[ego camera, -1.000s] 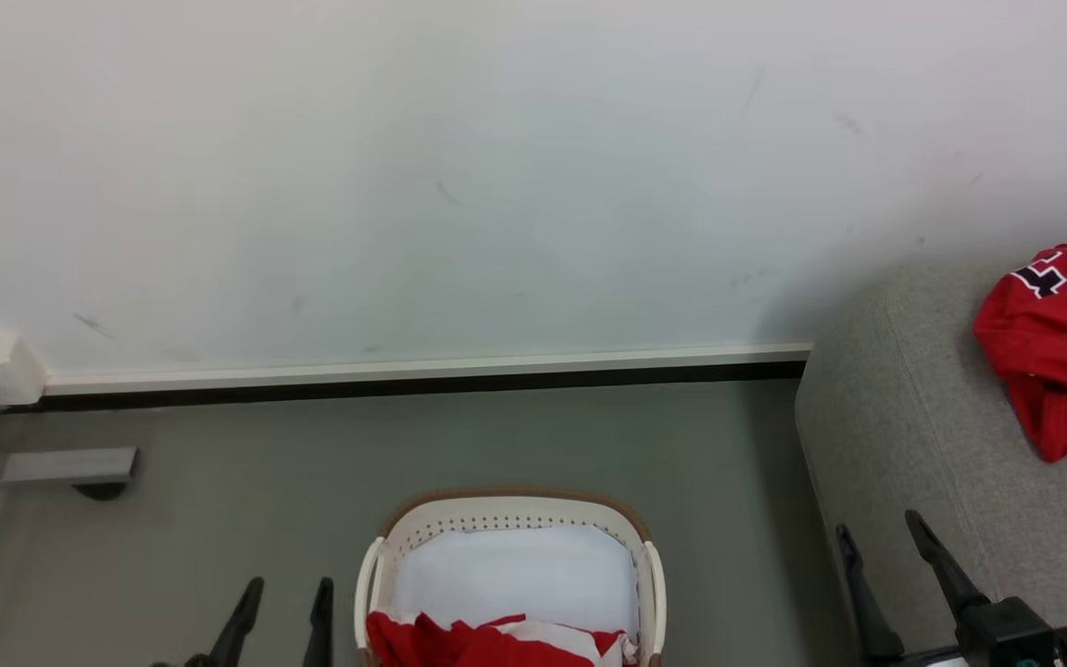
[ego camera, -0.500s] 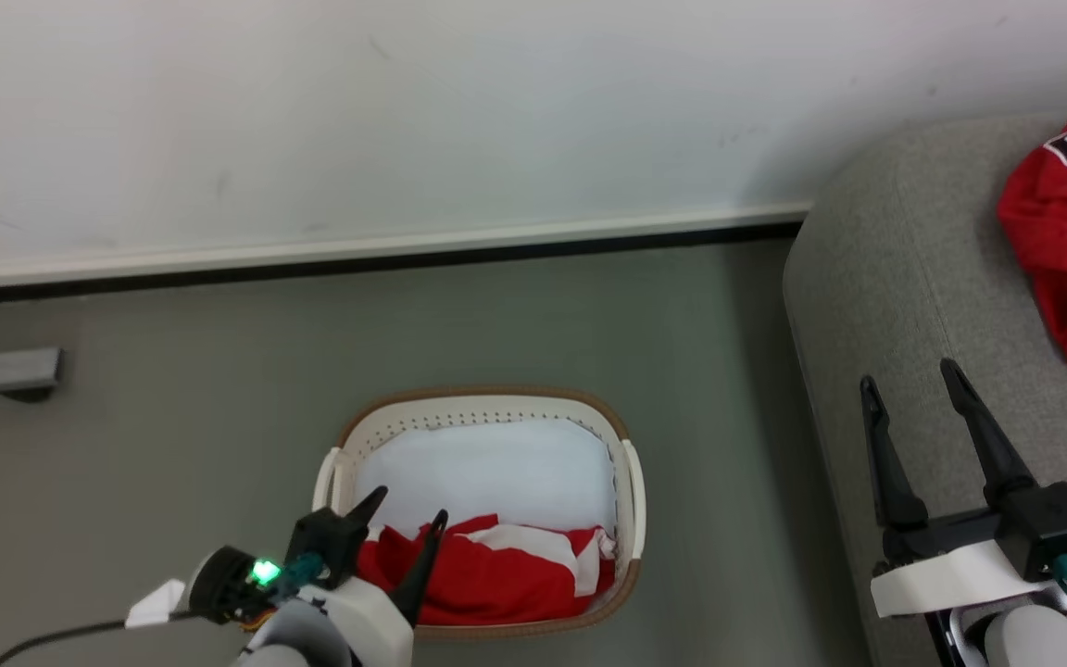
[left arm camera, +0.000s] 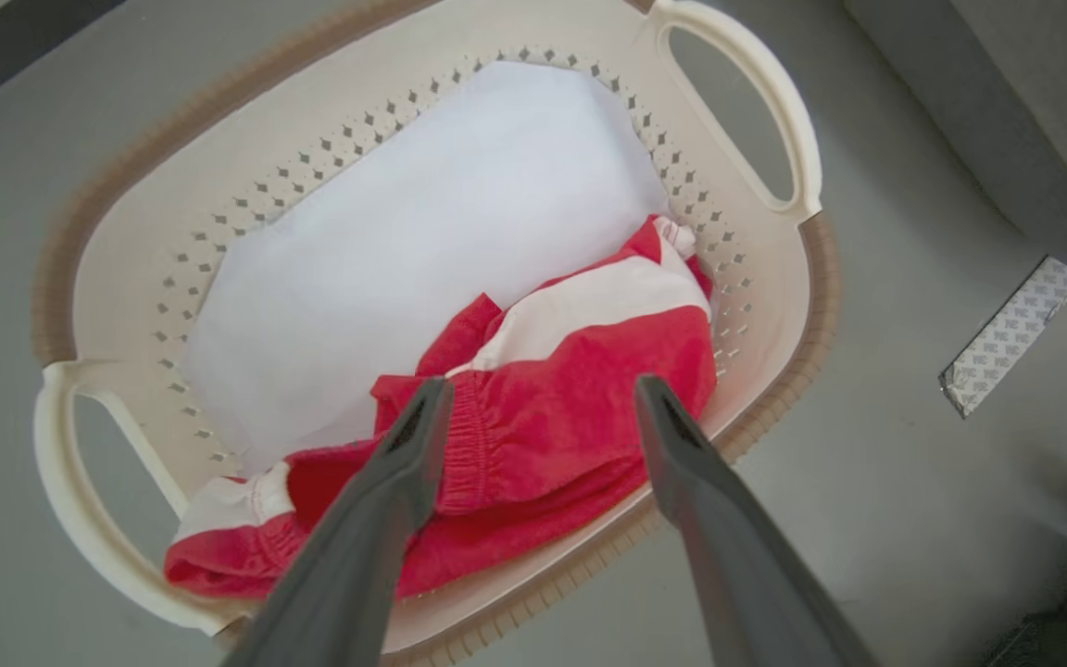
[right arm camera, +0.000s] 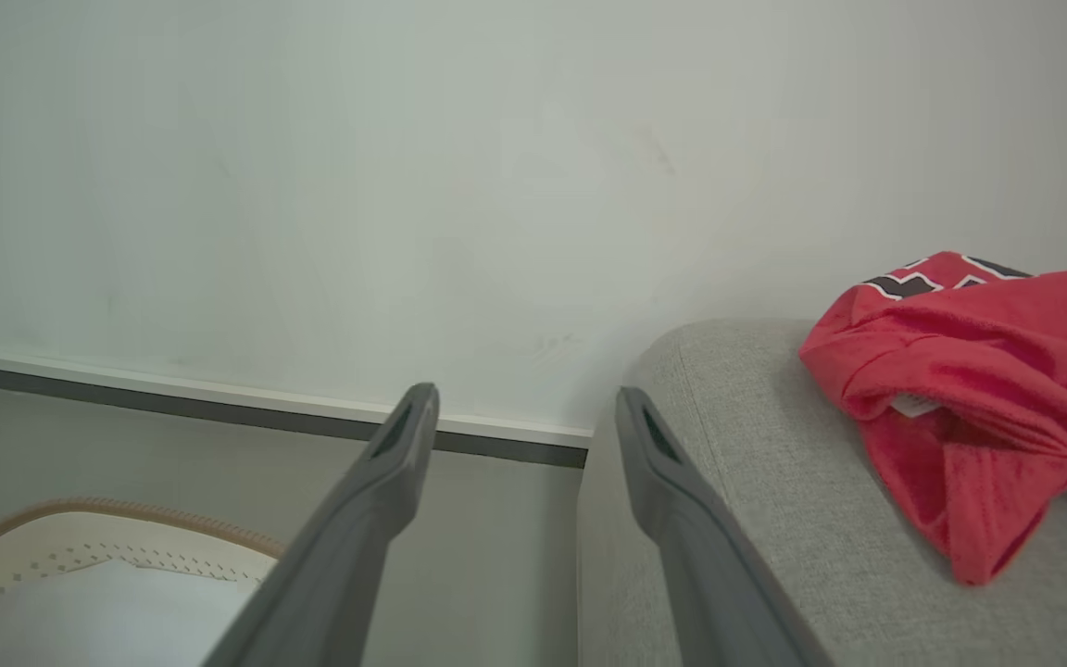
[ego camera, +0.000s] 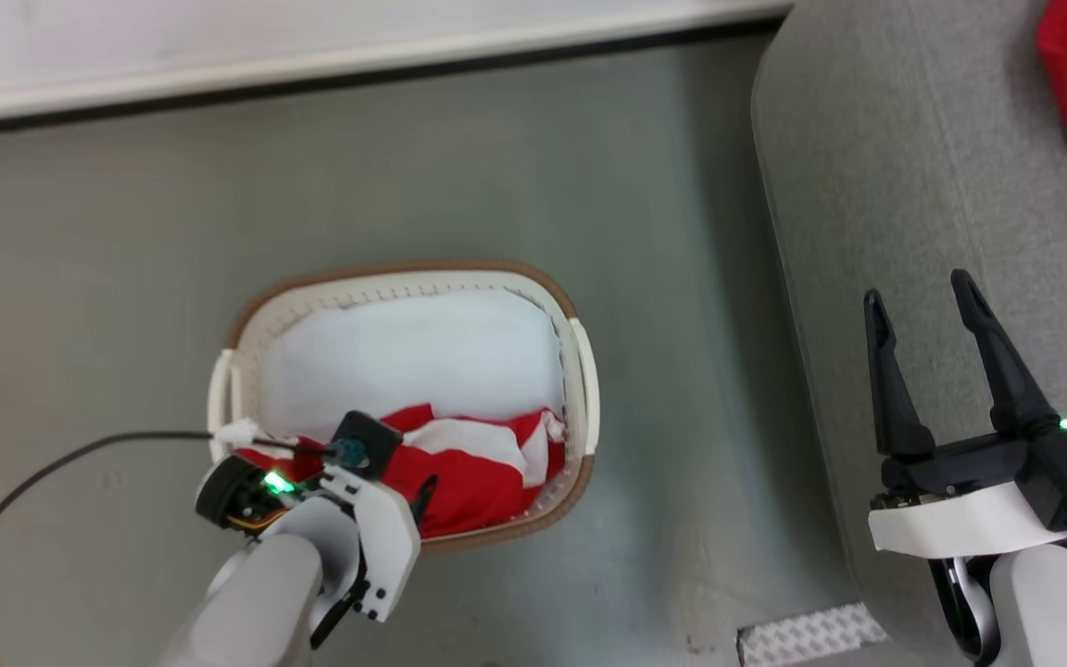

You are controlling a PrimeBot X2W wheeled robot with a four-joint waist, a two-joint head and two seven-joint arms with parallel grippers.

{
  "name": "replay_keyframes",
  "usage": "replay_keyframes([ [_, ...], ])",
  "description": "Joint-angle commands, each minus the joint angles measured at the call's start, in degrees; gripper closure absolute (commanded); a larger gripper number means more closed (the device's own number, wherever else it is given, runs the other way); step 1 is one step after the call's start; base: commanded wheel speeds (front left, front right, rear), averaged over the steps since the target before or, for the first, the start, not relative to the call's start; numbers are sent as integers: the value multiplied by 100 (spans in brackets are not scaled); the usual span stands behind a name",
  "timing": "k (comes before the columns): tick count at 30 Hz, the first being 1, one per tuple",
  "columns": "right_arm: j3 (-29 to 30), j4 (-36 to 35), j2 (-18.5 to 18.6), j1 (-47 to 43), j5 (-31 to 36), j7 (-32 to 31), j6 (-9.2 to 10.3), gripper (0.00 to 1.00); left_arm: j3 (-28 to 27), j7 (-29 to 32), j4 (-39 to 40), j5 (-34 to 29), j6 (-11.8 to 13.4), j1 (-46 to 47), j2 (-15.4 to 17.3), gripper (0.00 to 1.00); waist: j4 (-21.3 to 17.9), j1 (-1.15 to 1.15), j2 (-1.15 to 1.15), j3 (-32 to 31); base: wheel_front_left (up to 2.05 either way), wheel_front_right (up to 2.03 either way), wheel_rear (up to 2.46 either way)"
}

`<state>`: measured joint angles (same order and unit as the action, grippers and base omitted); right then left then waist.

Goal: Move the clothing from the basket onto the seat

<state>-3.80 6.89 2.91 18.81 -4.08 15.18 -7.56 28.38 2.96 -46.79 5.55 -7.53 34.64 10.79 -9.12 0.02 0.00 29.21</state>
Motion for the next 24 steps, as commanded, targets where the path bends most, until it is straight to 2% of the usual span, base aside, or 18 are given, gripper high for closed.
replay_keyframes([
  [1, 13, -66, 1, 116, -72, -5, 14, 0, 141, 105, -144, 188, 12, 191, 11, 0, -165, -2, 0, 399, 0, 0, 0],
  [5, 45, -171, -1, 206, -76, -5, 14, 0, 308, 183, -476, 444, 13, 583, 50, 0, -162, -2, 0, 704, 0, 0, 0],
  [10, 21, -285, -1, 325, -66, -5, 14, 0, 195, 207, -973, 530, 96, 1007, 36, 0, -131, -2, 0, 1014, 0, 0, 0],
  [24, -29, -392, -1, 453, -40, -5, 14, 0, -2, 382, -1739, 1229, 7, 1637, -82, 0, -79, -2, 0, 1501, 0, 0, 0],
])
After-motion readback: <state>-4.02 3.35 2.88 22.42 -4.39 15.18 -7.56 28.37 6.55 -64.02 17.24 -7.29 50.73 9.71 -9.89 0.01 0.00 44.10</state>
